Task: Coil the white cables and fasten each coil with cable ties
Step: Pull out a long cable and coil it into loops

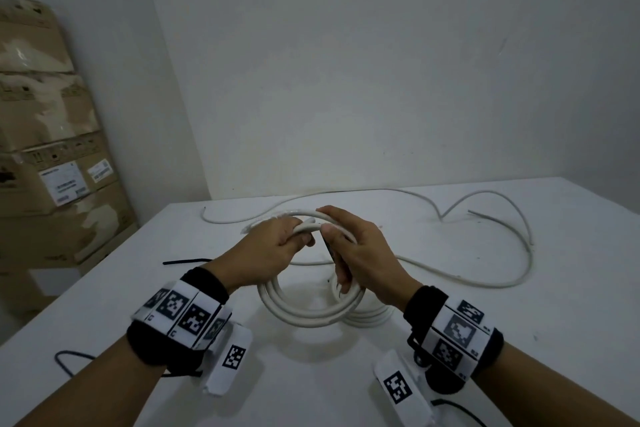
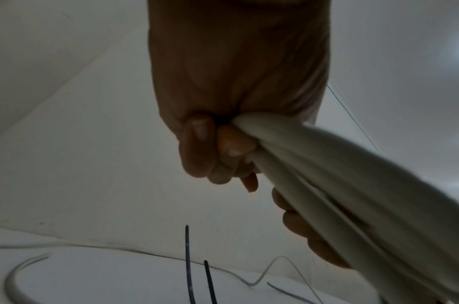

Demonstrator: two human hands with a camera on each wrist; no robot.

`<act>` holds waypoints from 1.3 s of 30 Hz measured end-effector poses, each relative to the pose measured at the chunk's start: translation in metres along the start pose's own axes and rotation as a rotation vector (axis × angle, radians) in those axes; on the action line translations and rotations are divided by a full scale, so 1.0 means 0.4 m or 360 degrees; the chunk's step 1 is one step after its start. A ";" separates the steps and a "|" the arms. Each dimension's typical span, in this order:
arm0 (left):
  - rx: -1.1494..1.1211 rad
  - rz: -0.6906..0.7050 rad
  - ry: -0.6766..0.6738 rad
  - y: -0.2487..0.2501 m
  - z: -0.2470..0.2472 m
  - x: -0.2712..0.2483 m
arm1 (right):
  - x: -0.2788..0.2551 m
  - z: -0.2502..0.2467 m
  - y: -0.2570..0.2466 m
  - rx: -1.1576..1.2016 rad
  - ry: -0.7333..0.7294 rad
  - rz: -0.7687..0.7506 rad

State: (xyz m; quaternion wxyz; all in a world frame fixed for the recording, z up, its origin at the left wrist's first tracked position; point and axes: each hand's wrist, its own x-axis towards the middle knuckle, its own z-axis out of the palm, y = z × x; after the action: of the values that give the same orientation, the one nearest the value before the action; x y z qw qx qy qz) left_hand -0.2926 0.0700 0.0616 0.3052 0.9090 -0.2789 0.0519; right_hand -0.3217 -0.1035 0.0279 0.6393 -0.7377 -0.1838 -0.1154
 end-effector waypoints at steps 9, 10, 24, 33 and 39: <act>0.0350 0.0003 -0.0282 0.002 0.038 0.003 | 0.008 -0.022 0.005 -0.1143 -0.0301 -0.0157; 0.0405 0.0016 -0.0310 0.003 0.039 0.004 | 0.007 -0.021 0.010 -0.1219 -0.0324 -0.0180; 0.0457 -0.0022 -0.0033 0.019 0.084 0.006 | 0.000 -0.016 0.052 -0.1281 -0.0070 -0.0405; 0.0014 -0.0305 0.0788 0.042 0.090 0.010 | 0.001 -0.019 0.048 -0.1138 0.0391 -0.0471; 0.0081 -0.0230 0.0667 0.030 0.074 0.002 | 0.005 -0.020 0.056 -0.1126 0.0272 -0.0442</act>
State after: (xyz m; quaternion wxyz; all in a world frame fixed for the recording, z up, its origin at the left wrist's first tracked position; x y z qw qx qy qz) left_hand -0.3007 0.0445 0.0444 0.3365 0.9034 -0.1421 0.2246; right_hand -0.3098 -0.1137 0.0097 0.3367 -0.8684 -0.1769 -0.3181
